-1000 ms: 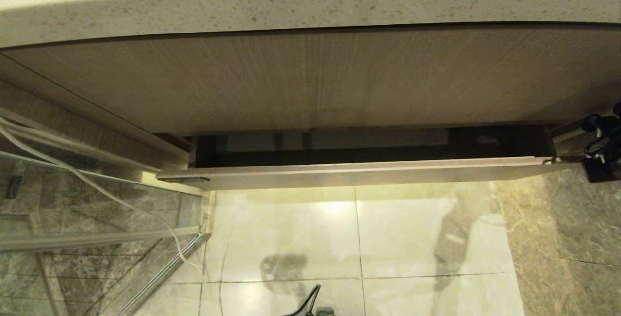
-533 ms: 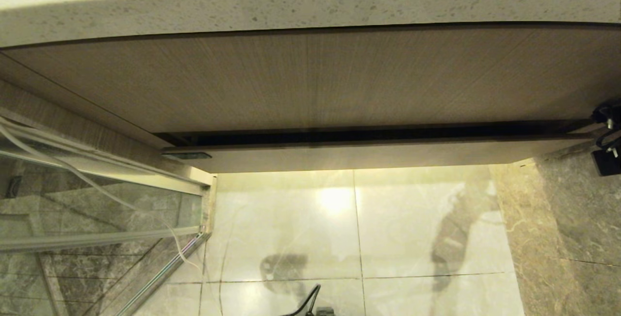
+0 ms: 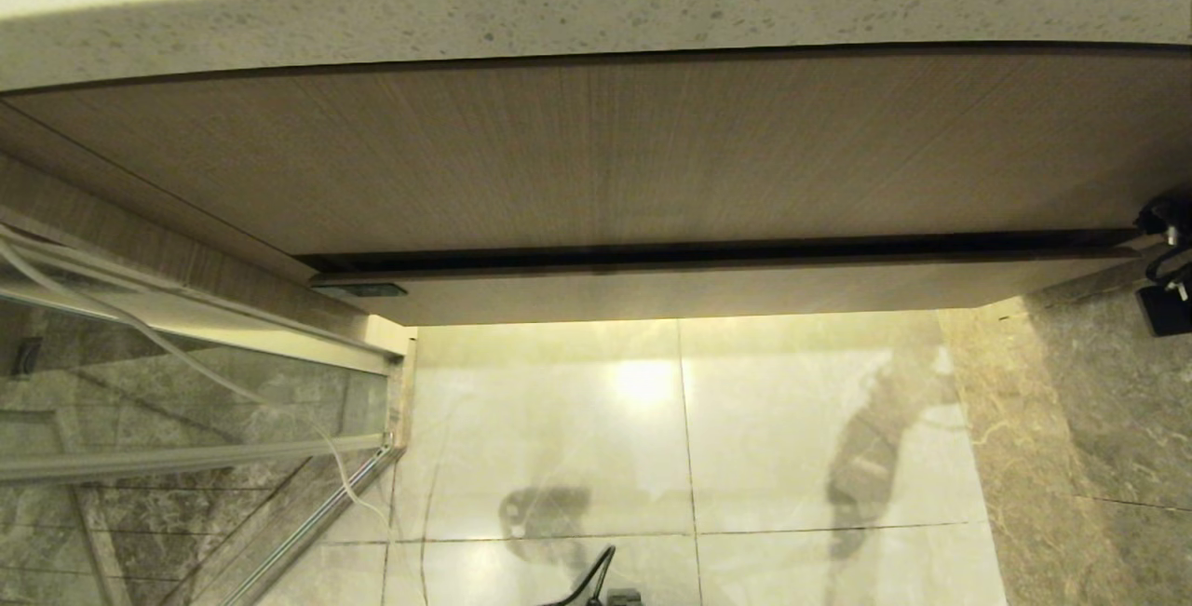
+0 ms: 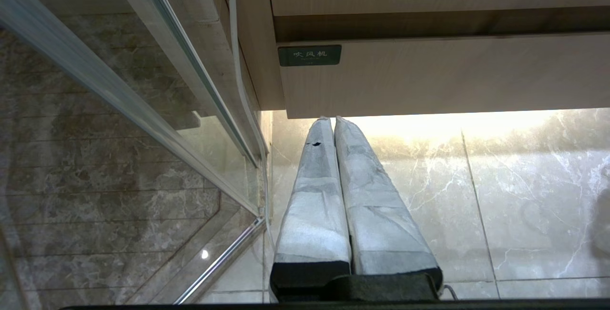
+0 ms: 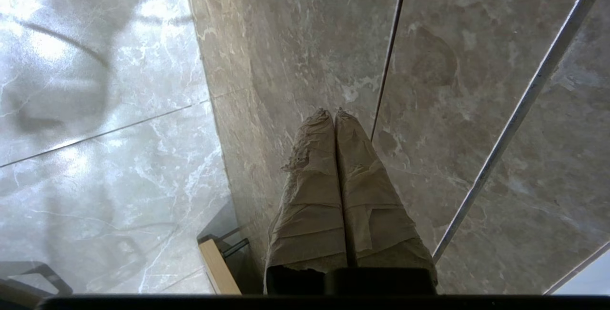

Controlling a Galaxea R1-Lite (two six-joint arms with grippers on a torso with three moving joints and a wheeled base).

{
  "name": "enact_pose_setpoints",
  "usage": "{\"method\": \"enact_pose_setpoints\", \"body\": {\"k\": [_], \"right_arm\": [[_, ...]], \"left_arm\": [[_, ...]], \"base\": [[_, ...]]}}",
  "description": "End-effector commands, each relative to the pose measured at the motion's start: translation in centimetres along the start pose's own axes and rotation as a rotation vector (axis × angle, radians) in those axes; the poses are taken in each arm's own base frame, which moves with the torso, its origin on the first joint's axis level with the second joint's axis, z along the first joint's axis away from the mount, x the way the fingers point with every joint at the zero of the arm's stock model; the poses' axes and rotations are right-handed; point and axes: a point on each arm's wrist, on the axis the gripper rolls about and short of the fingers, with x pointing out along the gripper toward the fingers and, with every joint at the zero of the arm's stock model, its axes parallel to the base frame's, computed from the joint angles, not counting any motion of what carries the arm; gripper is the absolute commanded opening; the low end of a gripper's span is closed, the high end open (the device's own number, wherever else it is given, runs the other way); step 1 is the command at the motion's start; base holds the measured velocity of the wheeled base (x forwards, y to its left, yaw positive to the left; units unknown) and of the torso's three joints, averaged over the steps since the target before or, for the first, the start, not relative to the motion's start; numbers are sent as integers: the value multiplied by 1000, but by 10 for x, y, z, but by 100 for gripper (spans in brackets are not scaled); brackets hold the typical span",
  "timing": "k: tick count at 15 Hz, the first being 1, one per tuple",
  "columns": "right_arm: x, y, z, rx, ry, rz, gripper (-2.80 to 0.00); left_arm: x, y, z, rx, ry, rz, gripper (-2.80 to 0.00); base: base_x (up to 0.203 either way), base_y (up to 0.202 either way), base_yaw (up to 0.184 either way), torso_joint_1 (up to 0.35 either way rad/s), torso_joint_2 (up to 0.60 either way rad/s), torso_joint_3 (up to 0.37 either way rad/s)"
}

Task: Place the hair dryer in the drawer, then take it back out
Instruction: Close the drawer

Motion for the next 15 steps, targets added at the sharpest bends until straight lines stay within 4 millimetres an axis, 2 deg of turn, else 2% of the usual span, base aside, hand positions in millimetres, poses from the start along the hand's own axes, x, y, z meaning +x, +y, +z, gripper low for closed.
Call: {"method": "enact_pose_setpoints", "body": {"k": [1, 6, 12, 15], "right_arm": [[1, 1, -1, -4, 6, 0, -280], [4, 4, 1, 4, -5, 1, -280], [10, 19, 7, 3, -67, 34, -280], [12, 23, 3, -8, -70, 91, -280]], "left_arm": [[1, 0, -11, 1, 38, 0, -280], [1, 0, -11, 1, 38, 0, -280], [1, 0, -11, -1, 38, 0, -280], [1, 0, -11, -1, 38, 0, -280]], "base": [[0, 0, 0, 0, 0, 0], [0, 0, 0, 0, 0, 0], [0, 0, 0, 0, 0, 0], [0, 0, 0, 0, 0, 0]]}}
